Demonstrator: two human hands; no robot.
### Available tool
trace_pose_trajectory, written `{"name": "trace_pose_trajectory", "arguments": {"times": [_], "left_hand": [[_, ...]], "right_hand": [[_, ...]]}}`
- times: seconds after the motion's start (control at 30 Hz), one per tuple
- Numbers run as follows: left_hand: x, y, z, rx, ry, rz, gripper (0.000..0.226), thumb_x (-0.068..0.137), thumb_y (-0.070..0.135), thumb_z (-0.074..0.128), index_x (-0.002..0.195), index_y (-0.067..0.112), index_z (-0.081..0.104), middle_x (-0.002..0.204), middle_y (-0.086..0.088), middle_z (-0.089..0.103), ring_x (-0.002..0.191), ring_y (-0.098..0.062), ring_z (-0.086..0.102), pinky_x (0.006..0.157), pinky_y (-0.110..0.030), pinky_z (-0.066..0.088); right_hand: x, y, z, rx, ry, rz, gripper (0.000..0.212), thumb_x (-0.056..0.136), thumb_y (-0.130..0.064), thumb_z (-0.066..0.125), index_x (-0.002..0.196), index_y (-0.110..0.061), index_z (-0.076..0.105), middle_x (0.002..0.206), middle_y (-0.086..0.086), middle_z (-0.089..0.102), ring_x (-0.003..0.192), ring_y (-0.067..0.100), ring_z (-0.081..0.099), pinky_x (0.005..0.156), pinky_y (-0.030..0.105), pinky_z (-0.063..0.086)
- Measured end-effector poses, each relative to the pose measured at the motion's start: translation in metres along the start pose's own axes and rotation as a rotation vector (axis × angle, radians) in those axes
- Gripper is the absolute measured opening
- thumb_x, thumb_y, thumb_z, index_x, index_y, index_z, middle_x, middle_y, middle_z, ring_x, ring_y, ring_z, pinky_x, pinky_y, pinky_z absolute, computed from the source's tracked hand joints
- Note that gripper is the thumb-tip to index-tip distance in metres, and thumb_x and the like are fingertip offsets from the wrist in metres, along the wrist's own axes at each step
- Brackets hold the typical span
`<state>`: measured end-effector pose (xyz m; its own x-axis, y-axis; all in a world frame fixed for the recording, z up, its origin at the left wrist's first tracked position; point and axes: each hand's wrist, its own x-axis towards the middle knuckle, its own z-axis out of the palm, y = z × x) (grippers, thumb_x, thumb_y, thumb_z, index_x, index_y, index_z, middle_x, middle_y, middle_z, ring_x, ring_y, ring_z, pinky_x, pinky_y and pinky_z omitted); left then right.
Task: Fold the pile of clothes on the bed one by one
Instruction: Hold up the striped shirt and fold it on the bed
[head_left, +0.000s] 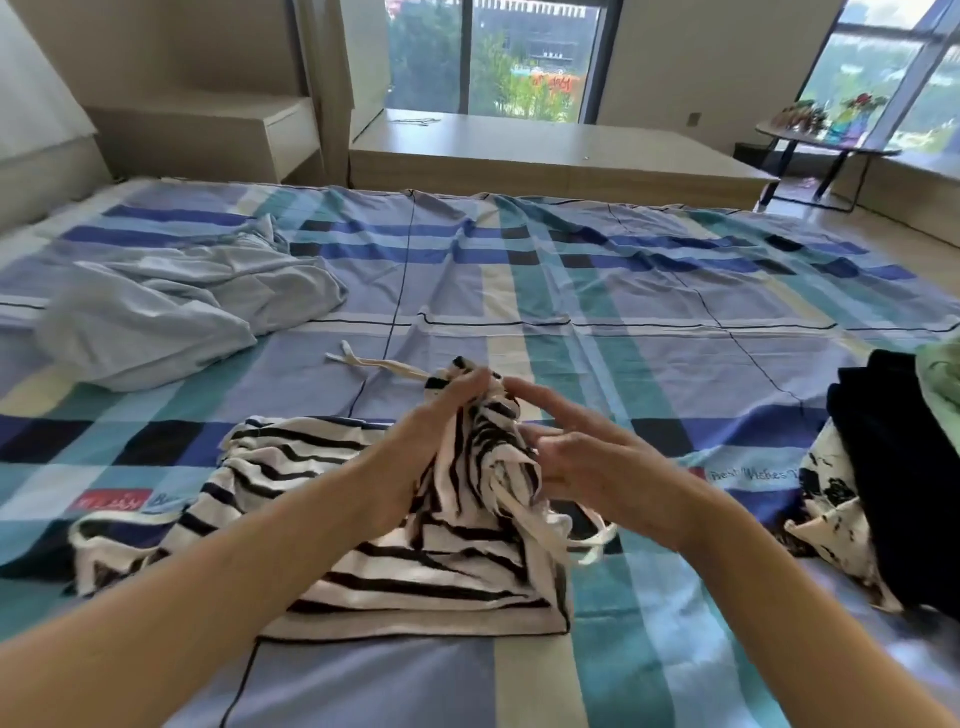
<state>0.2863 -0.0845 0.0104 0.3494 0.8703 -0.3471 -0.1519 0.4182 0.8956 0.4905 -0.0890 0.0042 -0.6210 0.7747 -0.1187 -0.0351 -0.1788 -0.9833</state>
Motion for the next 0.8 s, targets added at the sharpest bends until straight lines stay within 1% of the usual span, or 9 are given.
{"name": "trace_pose_trajectory", "arguments": {"times": [0.1, 0.13, 0.2, 0.3, 0.4, 0.5, 0.6, 0.73, 0.8], "left_hand": [[-0.002, -0.008, -0.019, 0.129, 0.103, 0.023, 0.031, 0.086, 0.026, 0.075, 0.112, 0.010, 0.074, 0.108, -0.018, 0.075, 0.100, -0.035, 0.072, 0.092, -0.045, 0.057], [-0.002, -0.011, -0.024, 0.206, 0.184, 0.021, 0.023, 0.086, 0.016, 0.075, 0.108, 0.010, 0.074, 0.101, -0.016, 0.076, 0.095, -0.033, 0.074, 0.090, -0.046, 0.058], [-0.001, -0.018, -0.032, 0.307, 0.328, -0.017, 0.017, 0.085, 0.005, 0.071, 0.101, 0.011, 0.072, 0.090, -0.013, 0.078, 0.089, -0.031, 0.075, 0.087, -0.048, 0.059], [-0.002, -0.016, -0.042, 0.333, 0.408, -0.046, 0.013, 0.088, 0.005, 0.064, 0.098, 0.010, 0.070, 0.085, -0.012, 0.077, 0.084, -0.030, 0.074, 0.082, -0.049, 0.061], [-0.010, 0.003, -0.056, 0.203, 0.372, -0.057, 0.017, 0.093, 0.002, 0.052, 0.095, 0.004, 0.068, 0.079, -0.016, 0.075, 0.066, -0.028, 0.072, 0.061, -0.038, 0.062], [-0.025, 0.024, -0.074, 0.163, 0.387, -0.052, 0.024, 0.093, 0.002, 0.045, 0.085, 0.003, 0.067, 0.069, -0.014, 0.072, 0.052, -0.023, 0.068, 0.048, -0.031, 0.059], [-0.036, 0.037, -0.105, 0.175, 0.444, -0.072, 0.026, 0.093, -0.001, 0.041, 0.076, 0.002, 0.062, 0.053, -0.011, 0.065, 0.039, -0.021, 0.062, 0.036, -0.026, 0.050], [-0.047, 0.031, -0.150, 0.454, 0.560, -0.151, 0.019, 0.085, -0.004, 0.046, 0.076, 0.005, 0.059, 0.060, -0.013, 0.064, 0.045, -0.024, 0.061, 0.043, -0.024, 0.049], [-0.043, 0.023, -0.171, 0.724, 0.642, -0.175, 0.012, 0.086, -0.001, 0.050, 0.082, 0.007, 0.059, 0.079, -0.017, 0.063, 0.064, -0.027, 0.059, 0.059, -0.030, 0.048]], "right_hand": [[0.008, 0.006, -0.001, 0.234, -0.055, 0.012, 0.087, 0.076, -0.035, 0.080, 0.152, -0.024, 0.038, 0.131, 0.013, 0.062, 0.104, 0.031, 0.063, 0.096, 0.041, 0.053], [0.010, 0.007, -0.002, 0.227, -0.024, -0.005, 0.083, 0.079, -0.037, 0.078, 0.151, -0.022, 0.039, 0.136, 0.016, 0.060, 0.110, 0.035, 0.063, 0.101, 0.045, 0.052], [0.009, 0.010, -0.002, 0.106, 0.090, -0.067, 0.058, 0.096, -0.031, 0.057, 0.149, -0.016, 0.040, 0.136, 0.022, 0.060, 0.121, 0.040, 0.061, 0.106, 0.051, 0.048], [0.006, 0.016, -0.009, -0.123, 0.354, -0.097, 0.034, 0.106, -0.017, 0.041, 0.138, -0.013, 0.051, 0.122, 0.015, 0.070, 0.115, 0.035, 0.066, 0.103, 0.050, 0.050], [0.006, 0.024, -0.009, -0.270, 0.453, -0.030, 0.028, 0.101, -0.014, 0.052, 0.128, -0.015, 0.059, 0.113, 0.006, 0.074, 0.107, 0.022, 0.070, 0.102, 0.046, 0.052], [0.009, 0.038, -0.005, -0.398, 0.413, -0.012, 0.029, 0.096, -0.013, 0.063, 0.125, -0.017, 0.061, 0.115, 0.003, 0.072, 0.108, 0.018, 0.068, 0.098, 0.034, 0.054], [0.016, 0.053, 0.003, -0.416, 0.356, -0.020, 0.039, 0.084, -0.031, 0.077, 0.121, -0.023, 0.064, 0.117, 0.001, 0.069, 0.111, 0.012, 0.065, 0.092, 0.029, 0.054], [0.022, 0.072, 0.013, -0.622, 0.298, 0.025, 0.037, 0.090, -0.020, 0.073, 0.123, -0.033, 0.061, 0.123, -0.015, 0.064, 0.117, -0.005, 0.056, 0.096, 0.021, 0.048], [0.024, 0.079, 0.018, -0.756, 0.276, 0.034, 0.046, 0.090, -0.022, 0.073, 0.131, -0.035, 0.056, 0.126, -0.018, 0.060, 0.118, -0.008, 0.053, 0.098, 0.020, 0.045]]}}
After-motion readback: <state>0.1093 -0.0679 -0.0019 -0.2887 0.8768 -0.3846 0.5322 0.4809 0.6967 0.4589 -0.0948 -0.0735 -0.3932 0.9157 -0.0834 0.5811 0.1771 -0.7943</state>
